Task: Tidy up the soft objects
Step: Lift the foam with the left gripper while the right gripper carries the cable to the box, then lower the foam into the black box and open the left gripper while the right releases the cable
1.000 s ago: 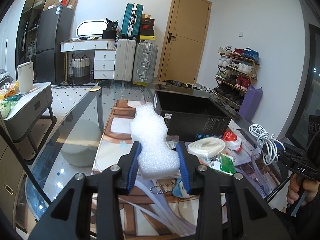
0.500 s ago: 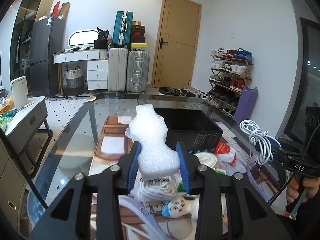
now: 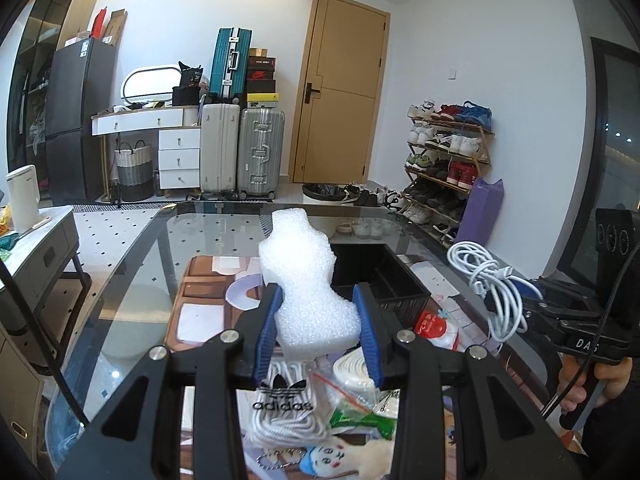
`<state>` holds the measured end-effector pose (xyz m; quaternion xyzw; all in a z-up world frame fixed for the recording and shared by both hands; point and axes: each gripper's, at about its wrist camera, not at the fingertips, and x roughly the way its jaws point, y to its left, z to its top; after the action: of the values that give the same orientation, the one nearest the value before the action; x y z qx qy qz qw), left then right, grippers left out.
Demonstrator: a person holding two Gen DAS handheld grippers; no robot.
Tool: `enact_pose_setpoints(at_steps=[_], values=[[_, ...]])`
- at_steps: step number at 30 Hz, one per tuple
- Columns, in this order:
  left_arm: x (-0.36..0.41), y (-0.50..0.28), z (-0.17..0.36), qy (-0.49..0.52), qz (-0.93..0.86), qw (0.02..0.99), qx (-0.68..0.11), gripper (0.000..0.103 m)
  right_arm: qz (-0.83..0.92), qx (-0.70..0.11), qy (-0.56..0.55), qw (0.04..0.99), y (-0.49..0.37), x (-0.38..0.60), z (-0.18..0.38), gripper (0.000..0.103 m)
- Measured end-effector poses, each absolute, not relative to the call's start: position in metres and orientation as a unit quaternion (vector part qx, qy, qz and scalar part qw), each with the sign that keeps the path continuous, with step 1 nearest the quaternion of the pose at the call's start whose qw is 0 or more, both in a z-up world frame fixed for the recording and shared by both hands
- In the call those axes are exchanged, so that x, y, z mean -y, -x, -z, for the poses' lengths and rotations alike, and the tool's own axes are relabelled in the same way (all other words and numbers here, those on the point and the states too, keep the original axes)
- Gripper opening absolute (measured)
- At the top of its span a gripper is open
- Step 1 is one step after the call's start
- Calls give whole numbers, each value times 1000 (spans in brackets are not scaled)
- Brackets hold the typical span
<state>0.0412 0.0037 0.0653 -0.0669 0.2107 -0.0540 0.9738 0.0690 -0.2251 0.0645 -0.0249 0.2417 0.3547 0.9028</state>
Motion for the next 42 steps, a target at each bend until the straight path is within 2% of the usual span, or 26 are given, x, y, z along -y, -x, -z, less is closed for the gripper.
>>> enact_pose_setpoints(at_steps=[20,42], values=[[9,-79,-70,68,76,969,-225,36,-380,-264,27,886,-114,201,-79,38],[14,-122,-54,71,67,959,-268,36,-387,-312,28,867,-167,173,-58,38]])
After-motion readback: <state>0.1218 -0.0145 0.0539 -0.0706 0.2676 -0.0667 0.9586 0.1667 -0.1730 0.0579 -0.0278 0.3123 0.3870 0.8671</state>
